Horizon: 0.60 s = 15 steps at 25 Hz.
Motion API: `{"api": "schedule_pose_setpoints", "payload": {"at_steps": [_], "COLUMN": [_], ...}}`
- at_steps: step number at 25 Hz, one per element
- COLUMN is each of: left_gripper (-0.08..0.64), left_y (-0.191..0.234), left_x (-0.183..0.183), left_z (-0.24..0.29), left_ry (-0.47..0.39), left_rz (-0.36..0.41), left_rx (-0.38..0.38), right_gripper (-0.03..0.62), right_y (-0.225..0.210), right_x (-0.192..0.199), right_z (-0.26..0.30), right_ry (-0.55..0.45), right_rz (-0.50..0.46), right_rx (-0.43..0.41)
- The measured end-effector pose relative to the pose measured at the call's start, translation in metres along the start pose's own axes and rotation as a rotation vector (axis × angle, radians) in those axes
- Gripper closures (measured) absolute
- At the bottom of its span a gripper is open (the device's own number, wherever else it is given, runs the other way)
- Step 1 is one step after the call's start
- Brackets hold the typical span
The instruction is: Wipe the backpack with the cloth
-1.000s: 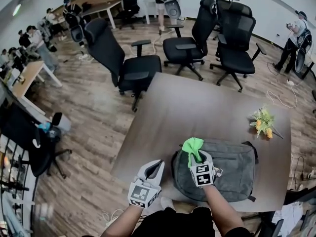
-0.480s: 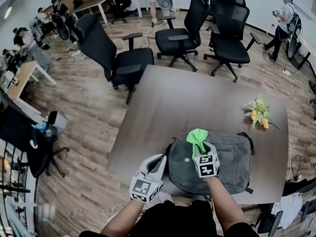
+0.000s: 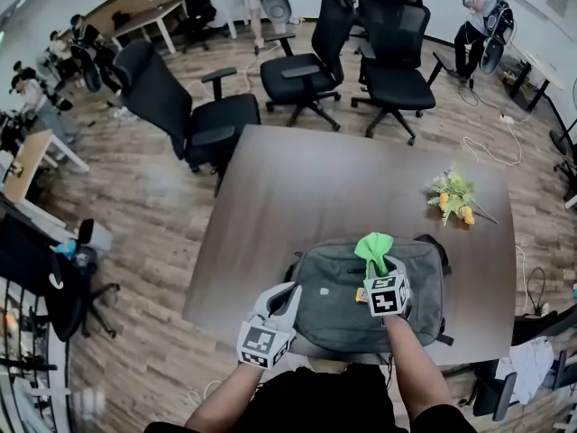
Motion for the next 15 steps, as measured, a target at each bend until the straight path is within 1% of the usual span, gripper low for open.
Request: {"api": "schedule_pose_setpoints", "payload": {"at_steps": [5, 8, 10, 13, 15], "left_gripper": [0.541, 0.541, 0.541, 0.541, 0.541], "left_y": [-0.009, -0.017, -0.022, -0.027, -0.03], "left_x": [-0.001, 0.003, 0.004, 0.007, 0.008], "left_z": [0.009, 0.015, 0.018, 0.022, 0.024], "left_ry": [0.011, 0.008, 0.023, 0.038, 0.04], "left_rz": [0.002, 0.007, 0.028, 0.077, 0.084], "left_rx": [0.019, 0.037, 0.05, 0.071, 0.081], "right_gripper": [0.489, 0.489, 0.489, 0.489, 0.489], "right_y": [-0.03, -0.052, -0.068, -0.092, -0.105], "right_x": [0.004, 0.011, 0.015, 0.021, 0.024], "right_z": [-0.011, -0.021, -0.027, -0.04, -0.048], "right_ry": [0.033, 0.053, 0.061, 0.072, 0.081], "right_rz": [-0.024, -0.022, -0.016, 0.026, 0.034], "right_rx": [0.052, 0.092, 0.126, 0.184, 0.214]}}
Point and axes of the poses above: the fingertips, and each gripper's own axes: z forward along the fingers, y to its left, x out of its underside, the point moved 4 cm from there along -z, backward along the fingers, and after that the axes turned 7 degrees about -y, right-handed, at the moved point
